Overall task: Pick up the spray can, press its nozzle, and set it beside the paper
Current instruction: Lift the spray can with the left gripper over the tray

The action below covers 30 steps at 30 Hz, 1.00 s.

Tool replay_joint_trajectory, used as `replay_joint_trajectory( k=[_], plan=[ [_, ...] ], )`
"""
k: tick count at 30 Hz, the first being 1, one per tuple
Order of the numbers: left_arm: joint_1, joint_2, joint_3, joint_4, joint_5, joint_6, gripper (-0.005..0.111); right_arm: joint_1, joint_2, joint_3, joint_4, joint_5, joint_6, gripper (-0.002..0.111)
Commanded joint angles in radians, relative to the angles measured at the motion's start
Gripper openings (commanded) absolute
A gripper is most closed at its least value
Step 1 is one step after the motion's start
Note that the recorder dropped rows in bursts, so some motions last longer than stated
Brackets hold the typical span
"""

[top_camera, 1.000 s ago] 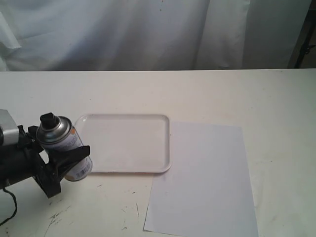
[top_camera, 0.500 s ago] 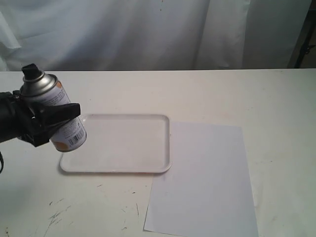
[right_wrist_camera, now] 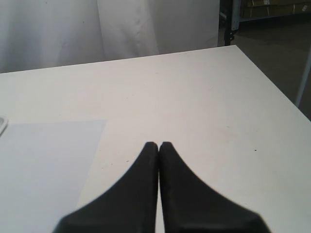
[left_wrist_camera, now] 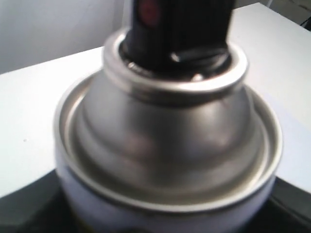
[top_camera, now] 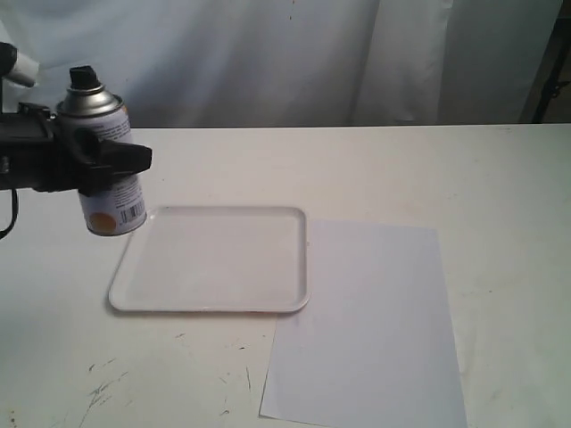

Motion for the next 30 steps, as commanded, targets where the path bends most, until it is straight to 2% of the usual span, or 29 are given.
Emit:
replay_joint_trajectory(
  k=[1,4,10,25,30],
  plan=[
    [-0.118,0.008,-0.07,0.035,0.147,-0.05,0.0,0.006,-0.003,0.004,-0.002,-0.001,0.001,0.0],
    [-0.191,0.079,-0.105,0.067,0.218,-0.05,0.0,0.006,-0.003,0.004,-0.002,-0.001,0.001,0.0],
    [-0.245,0.171,-0.156,0.067,0.218,-0.052,0.0,0.006,-0.003,0.004,-0.002,-0.001,0.001,0.0],
    [-0.25,0.239,-0.179,0.067,0.209,-0.018,0.0,0.006,-0.003,0.004,-0.002,-0.001,0.001,0.0],
    [-0.291,0.239,-0.179,0.067,0.199,-0.023,0.0,0.006,-0.003,0.004,-0.146,-0.036,-0.011,0.0]
  ],
)
